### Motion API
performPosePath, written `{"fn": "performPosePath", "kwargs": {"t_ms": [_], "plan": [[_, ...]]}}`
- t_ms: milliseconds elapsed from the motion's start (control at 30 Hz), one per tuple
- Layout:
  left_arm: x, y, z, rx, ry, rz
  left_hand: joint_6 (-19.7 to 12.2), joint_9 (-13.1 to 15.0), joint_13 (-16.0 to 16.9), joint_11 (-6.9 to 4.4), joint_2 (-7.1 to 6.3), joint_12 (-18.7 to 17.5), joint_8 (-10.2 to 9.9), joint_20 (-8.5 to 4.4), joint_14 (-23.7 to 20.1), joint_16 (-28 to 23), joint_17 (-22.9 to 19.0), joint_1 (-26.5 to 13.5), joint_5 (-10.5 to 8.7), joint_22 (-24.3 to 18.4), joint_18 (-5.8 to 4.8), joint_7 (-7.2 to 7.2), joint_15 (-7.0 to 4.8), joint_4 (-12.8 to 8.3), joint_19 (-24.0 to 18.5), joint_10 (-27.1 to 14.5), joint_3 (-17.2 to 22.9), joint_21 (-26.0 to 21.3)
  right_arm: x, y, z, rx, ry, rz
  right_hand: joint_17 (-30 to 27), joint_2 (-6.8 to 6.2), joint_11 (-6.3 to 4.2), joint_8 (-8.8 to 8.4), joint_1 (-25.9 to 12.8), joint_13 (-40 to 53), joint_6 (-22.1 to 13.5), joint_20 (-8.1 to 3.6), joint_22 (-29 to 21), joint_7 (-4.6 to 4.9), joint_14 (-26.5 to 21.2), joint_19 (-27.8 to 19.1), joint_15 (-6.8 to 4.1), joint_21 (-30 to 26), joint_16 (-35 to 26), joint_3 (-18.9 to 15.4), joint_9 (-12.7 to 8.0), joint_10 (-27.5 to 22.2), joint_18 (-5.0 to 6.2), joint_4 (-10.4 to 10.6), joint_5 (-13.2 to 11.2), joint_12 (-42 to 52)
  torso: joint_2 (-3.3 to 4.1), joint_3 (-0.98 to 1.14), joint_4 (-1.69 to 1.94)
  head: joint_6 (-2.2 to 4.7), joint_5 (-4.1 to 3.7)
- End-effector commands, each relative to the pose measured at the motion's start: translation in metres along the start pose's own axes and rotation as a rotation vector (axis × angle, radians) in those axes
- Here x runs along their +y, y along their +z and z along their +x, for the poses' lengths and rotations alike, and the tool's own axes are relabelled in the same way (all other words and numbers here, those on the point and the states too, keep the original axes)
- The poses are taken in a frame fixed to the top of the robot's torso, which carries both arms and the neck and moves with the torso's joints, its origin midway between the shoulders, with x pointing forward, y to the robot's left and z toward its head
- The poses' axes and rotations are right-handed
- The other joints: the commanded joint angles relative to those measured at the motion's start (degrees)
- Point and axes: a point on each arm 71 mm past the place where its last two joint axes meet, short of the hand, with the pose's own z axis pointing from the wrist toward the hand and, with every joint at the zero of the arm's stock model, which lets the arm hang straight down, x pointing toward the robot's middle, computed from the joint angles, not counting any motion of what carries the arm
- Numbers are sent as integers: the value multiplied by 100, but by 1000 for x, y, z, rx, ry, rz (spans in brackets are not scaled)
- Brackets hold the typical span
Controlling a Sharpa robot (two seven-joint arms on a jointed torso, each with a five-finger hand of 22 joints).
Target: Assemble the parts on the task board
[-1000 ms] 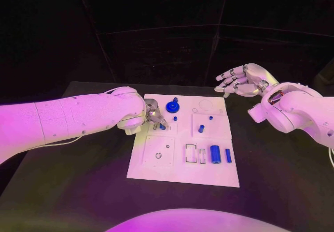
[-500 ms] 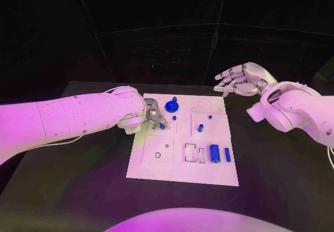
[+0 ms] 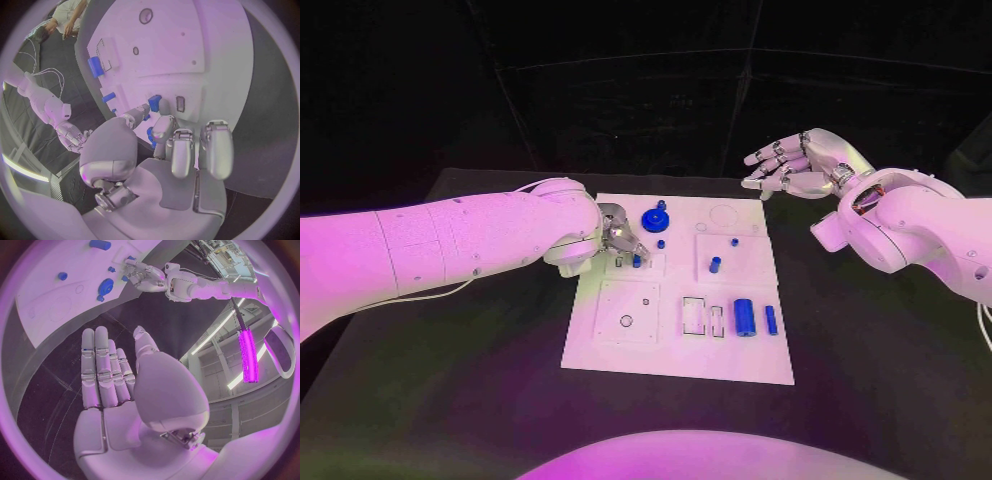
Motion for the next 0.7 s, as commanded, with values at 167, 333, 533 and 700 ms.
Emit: {"fn": "performPosePath", "kwargs": {"t_ms": [167,333,533,700], "plan": [[1,0,-2,-16,-8,-1,66,-48,18,1,20,24,-38,-36,615,19,1509,-10,-31,505,-42,-19,-51,170,247,48,-721,31,2,0,-1,-6,2,-11,-14,57,-17,40,-11,-20,-49,27,-13,21,-4,34,22,-35,-32,-28,0,-42,58,-23,33,-9,-6,-3,3,5,-3],[4,-3,-4,-21,-13,0,66,-74,19,-1,50,20,-44,-44,615,19,1509,82,-29,505,-40,-23,-50,245,245,47,-1051,25,2,0,-1,-6,2,-10,-20,56,-15,43,-19,-32,-52,28,-18,23,-5,34,24,-43,-38,-34,0,-46,58,-23,33,-6,-7,-3,5,10,-9],[6,-11,-15,-39,-19,11,46,-105,-33,5,94,-33,-48,-44,615,19,1509,227,-168,452,-26,-18,-48,322,224,14,-1383,-21,1,0,-2,-8,1,-10,-24,55,-13,46,-26,-42,-56,30,-22,24,-7,35,26,-50,-44,-39,0,-50,57,-23,32,-3,-3,-2,3,30,-9],[1,-24,-42,-48,-27,30,-88,-148,-484,44,166,-457,-94,-25,615,19,1509,445,-173,243,20,34,-24,355,141,-250,-1648,-185,0,0,-3,-11,-1,-9,-24,55,-13,46,-26,-42,-56,30,-22,24,-7,35,26,-50,-44,-39,0,-50,57,-23,32,-3,-5,-5,8,44,-15]]}}
